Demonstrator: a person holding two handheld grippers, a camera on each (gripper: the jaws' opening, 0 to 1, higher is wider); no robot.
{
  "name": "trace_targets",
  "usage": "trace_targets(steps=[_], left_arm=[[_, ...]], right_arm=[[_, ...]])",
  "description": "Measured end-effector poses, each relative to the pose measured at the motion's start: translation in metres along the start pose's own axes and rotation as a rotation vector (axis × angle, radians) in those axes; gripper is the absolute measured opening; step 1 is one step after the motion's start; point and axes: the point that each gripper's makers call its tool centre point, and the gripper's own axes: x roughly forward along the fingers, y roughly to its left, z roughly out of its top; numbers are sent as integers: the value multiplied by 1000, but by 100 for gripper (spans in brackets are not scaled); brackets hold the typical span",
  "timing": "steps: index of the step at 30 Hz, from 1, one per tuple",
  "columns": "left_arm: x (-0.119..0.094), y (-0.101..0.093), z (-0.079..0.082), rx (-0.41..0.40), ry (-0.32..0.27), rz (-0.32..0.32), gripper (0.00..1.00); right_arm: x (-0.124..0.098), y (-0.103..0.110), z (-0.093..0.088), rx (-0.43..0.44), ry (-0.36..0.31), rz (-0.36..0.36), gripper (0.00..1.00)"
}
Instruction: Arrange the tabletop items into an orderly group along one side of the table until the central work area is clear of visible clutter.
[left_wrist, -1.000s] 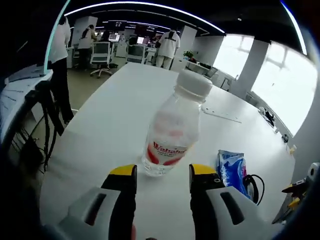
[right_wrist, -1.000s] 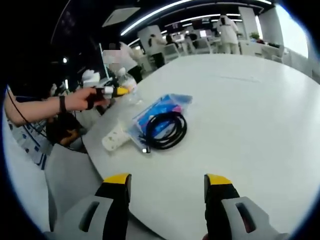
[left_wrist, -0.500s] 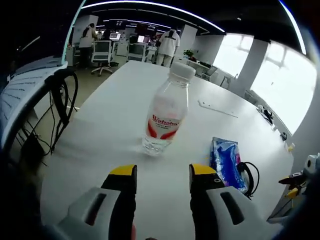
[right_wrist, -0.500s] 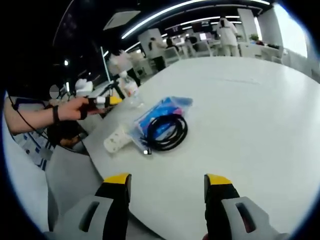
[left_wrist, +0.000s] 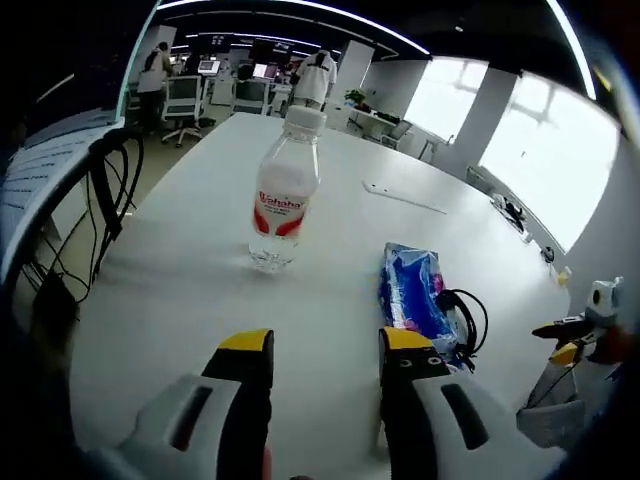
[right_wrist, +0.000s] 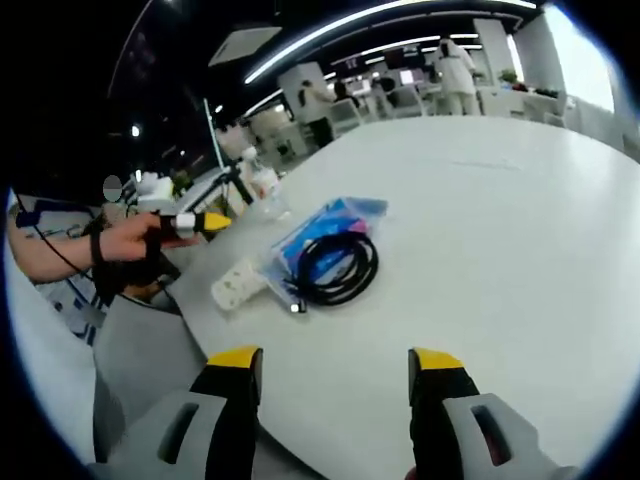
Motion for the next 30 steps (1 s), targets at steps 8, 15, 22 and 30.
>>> trace_targets(steps=[8,15,22,30], left_arm=[[-1,-26,-34,59,87,-106,45],[-2,-44,-52,99,141,-154,48],[1,-56,-69,145,200,-193,51],[6,-64,-85,220,260,-203,52]], right_arm=[[0,2,-1,-3,-1,11,60],[-1,3,-4,-1,-1,18,60],[-2,3,-10,12,-3,20,60],[-5,0,-10,26,-18,16,60]])
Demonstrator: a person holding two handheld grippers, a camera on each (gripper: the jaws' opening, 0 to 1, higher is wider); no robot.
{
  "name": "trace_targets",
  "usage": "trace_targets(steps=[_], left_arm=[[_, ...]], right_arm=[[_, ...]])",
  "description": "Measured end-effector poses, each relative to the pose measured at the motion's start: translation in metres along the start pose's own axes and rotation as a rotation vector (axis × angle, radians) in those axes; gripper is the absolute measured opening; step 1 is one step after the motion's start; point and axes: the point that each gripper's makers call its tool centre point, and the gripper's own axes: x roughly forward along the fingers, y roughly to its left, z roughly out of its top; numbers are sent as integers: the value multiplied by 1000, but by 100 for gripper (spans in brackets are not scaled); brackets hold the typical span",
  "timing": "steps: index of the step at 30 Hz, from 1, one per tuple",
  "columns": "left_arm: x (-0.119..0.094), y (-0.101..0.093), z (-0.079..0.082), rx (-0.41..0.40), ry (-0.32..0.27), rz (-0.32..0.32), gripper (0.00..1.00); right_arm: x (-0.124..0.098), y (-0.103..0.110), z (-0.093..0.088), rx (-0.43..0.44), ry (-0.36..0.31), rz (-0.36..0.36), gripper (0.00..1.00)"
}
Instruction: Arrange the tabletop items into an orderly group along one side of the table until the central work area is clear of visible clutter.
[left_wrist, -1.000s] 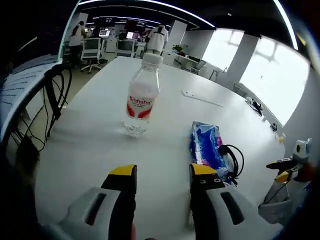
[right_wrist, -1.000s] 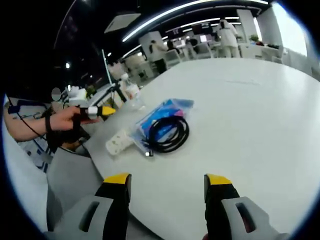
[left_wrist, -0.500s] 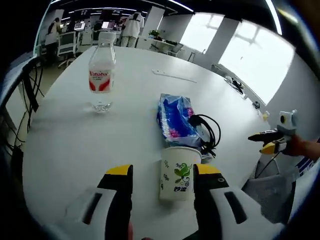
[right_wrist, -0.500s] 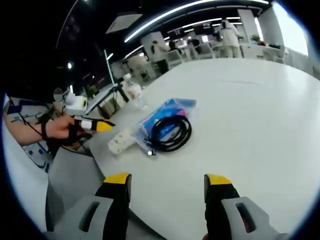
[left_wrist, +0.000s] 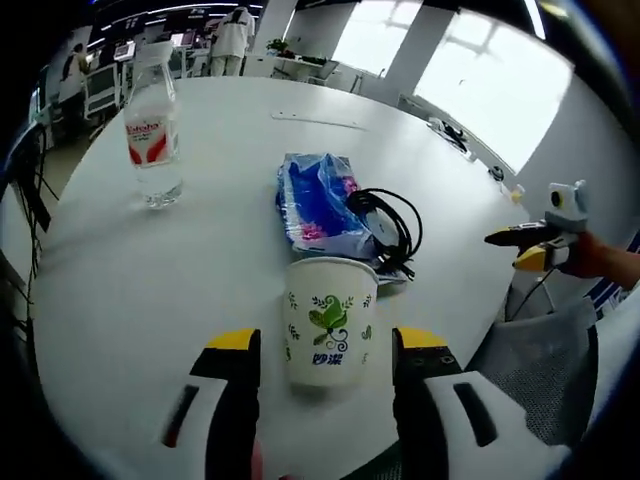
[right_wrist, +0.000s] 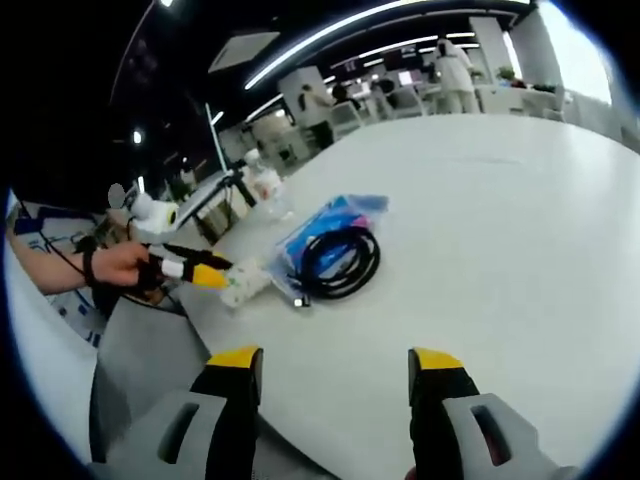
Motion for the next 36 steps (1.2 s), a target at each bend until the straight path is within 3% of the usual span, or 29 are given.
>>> trace_targets(steps=[15,17,18,20,25,36], left_arm=[[14,0,-9,23,41,21,51],[16,0,-10,27,46,23,48],[17,-1,-12,33,51,18,40],[18,-3,-12,38,48,15,37],[15,0,-13,49,59,41,36],[-6,13,-16,-20,27,80,36]], right_arm=[[-4,0,-3,2,-3,-4,59],[-4,0,-3,3,-3,-5,59],[-4,0,-3,3,-4,-4,59],[-4,0,-3,5,-6,-3,59],[-2,-2,-3,15,-12,0,59],[11,4,6,-18,6,39,59]])
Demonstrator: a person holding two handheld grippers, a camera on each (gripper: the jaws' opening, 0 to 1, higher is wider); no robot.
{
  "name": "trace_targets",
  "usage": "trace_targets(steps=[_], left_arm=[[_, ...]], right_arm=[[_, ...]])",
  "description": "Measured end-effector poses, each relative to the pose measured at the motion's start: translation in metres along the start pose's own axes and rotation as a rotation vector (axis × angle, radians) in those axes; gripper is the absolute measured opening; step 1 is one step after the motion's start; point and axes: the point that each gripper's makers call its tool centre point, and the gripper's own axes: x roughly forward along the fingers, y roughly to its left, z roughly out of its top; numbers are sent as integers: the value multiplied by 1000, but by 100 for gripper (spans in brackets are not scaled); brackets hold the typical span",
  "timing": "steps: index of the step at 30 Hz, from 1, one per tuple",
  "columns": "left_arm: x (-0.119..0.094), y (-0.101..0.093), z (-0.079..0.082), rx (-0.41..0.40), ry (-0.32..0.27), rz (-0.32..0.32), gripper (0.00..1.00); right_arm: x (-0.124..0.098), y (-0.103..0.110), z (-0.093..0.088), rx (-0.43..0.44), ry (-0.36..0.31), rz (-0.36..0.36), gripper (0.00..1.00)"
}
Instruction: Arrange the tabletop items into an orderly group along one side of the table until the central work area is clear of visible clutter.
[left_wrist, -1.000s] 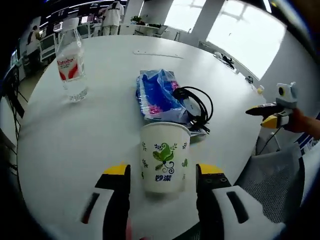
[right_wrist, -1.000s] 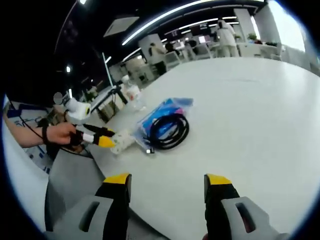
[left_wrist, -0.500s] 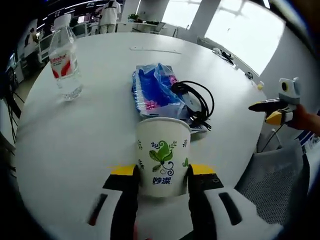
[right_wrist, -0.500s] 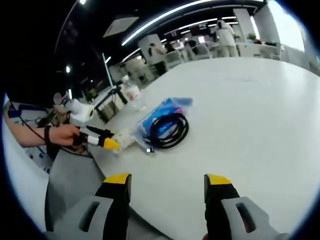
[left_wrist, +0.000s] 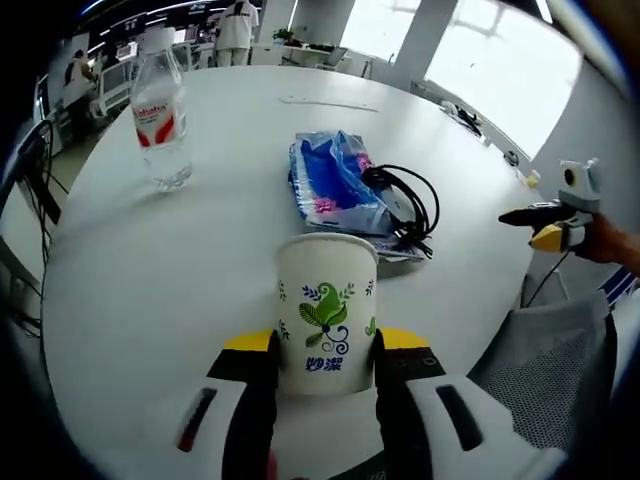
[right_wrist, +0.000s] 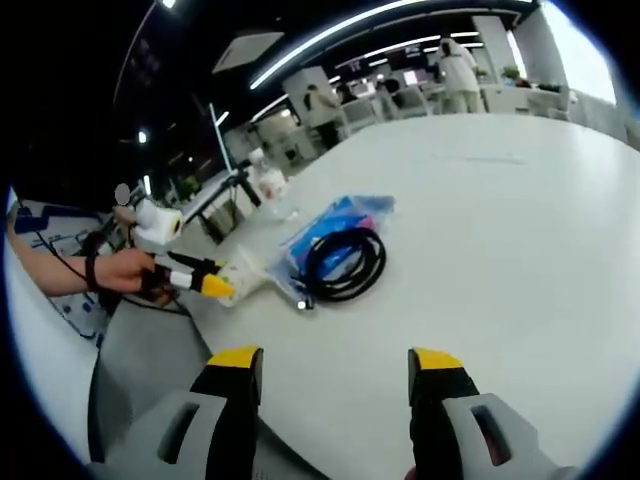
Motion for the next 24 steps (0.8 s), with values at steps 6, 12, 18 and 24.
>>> trace_targets(steps=[6,12,18,24], left_arm=[[-8,0,6,-29,-33,8,36],[-15,-4,18,-23,-70,11,36],[-16,-15,33,14,-92,-5,36],[-14,-27,44,65,-103,-29,36]], right_arm=[[7,4,8,-4,-5,31,59],[12,8,17,-23,-3,59,59],[15,9,28,-33,-11,71,58],[17,12,35,-34,-22,84,58]])
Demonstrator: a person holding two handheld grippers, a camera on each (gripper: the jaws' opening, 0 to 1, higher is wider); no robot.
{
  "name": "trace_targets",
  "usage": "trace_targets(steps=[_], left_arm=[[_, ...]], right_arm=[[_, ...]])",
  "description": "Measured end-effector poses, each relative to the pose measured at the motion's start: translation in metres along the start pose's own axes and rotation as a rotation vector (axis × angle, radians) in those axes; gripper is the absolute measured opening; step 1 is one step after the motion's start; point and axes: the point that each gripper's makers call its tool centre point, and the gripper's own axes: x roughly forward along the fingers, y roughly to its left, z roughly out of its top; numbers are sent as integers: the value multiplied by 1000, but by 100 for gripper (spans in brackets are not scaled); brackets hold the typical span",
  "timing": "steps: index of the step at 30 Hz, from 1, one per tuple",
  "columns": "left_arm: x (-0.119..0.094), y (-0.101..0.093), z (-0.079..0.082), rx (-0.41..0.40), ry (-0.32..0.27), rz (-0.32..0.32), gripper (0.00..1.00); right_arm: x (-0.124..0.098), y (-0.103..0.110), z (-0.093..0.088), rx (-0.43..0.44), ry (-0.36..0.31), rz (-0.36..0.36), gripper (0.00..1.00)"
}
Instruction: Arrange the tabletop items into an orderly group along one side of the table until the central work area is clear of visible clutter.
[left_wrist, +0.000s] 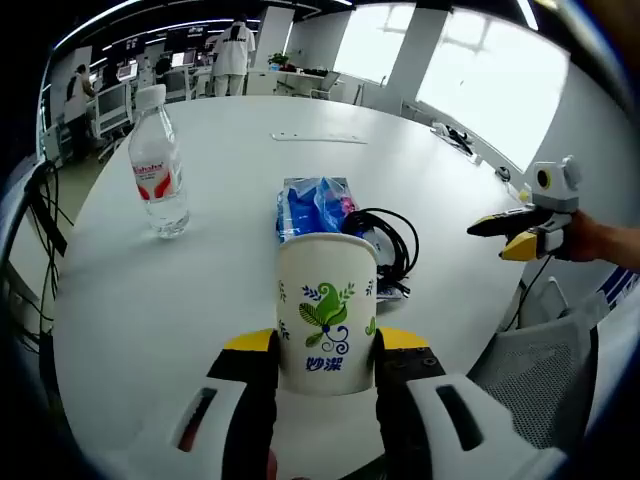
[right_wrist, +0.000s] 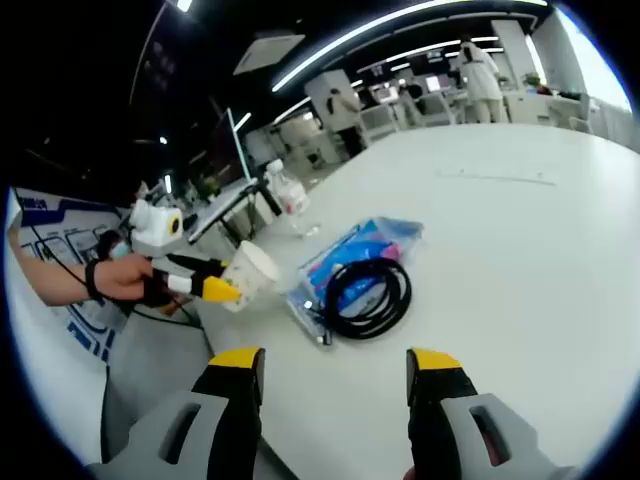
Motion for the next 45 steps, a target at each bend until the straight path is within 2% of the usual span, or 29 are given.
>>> trace_targets(steps=[8,16,25,35,45], left_arm=[[4,-21,16,78,-27,-44,36],[9,-45,15,184,-4,-92,36],[14,-66,15,299,10,-136,36],[13,-78,15,351,12,-167,36],[13,-96,12,446,23,-205,36]], right_arm=[[5,11,9,-11,-9,19,57],[10,28,19,5,-38,61,54],[21,51,20,5,-29,127,51],[25,68,22,6,-18,182,46],[30,83,25,24,-17,236,41]])
